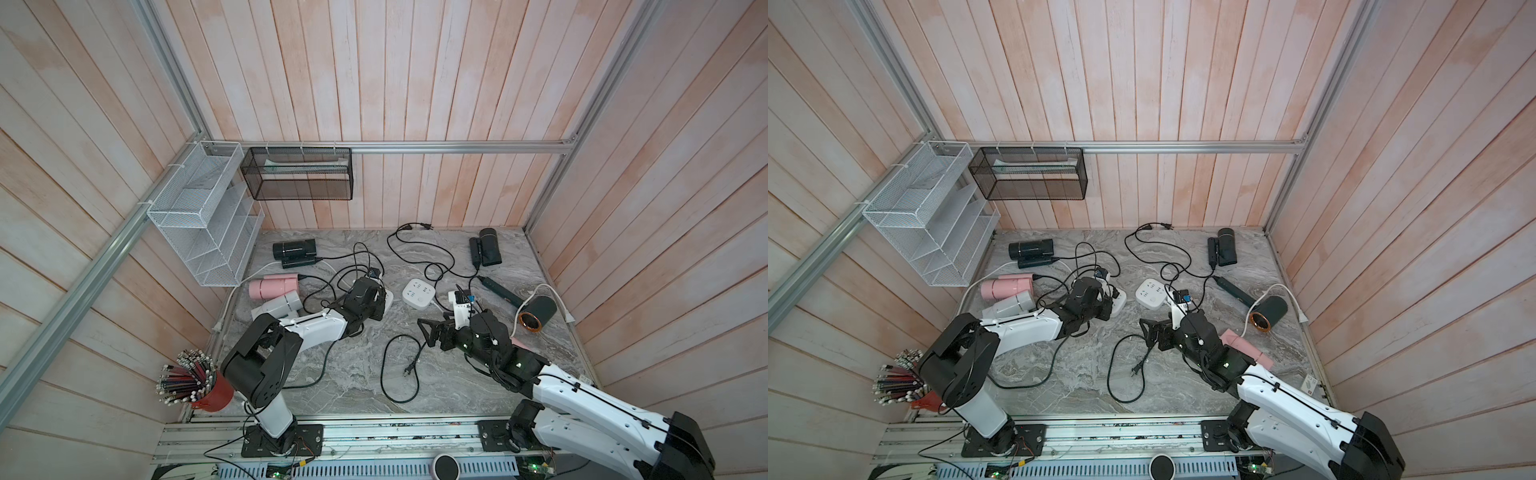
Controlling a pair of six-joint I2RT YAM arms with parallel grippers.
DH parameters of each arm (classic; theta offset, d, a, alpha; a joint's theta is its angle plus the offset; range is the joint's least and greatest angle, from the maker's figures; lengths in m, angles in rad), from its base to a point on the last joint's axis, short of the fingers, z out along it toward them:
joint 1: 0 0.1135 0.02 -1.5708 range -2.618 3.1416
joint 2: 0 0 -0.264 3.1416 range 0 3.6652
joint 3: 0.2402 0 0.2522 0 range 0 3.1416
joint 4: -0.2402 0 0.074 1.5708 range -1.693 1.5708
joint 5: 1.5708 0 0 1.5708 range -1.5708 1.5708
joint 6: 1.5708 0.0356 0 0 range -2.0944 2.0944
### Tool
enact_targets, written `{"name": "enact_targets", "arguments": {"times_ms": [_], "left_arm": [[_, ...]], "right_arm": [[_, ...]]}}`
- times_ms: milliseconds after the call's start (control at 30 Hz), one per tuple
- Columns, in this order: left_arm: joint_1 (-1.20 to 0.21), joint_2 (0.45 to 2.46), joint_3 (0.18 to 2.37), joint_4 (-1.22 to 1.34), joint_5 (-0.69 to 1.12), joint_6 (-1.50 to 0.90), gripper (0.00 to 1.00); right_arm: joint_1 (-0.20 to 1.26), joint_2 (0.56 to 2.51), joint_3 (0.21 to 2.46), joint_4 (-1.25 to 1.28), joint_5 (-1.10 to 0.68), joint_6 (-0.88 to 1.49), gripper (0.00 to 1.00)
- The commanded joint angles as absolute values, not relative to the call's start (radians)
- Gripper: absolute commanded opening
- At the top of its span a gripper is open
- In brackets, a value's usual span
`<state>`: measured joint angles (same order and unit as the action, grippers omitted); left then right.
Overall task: Charge the blow dryers
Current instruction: Insert the plug into the socket.
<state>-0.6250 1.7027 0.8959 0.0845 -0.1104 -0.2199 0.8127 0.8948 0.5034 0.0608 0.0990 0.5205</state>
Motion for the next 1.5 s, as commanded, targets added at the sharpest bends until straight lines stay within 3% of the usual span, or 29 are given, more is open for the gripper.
{"name": "enact_targets", "arguments": {"times_ms": [0,1467], "left_arm": [[-0.638,1.747,0.84,-0.028,-0.075,-0.241,0.06],[-0.638,1.78,0.77,-0.004,-0.07,-0.285,0.05]], "right_arm": [[0.81,0.902,0.505,0.08,0.088,0.52,0.99],[0.81,0.871,0.478,0.072,0.1,0.536,0.99]]}}
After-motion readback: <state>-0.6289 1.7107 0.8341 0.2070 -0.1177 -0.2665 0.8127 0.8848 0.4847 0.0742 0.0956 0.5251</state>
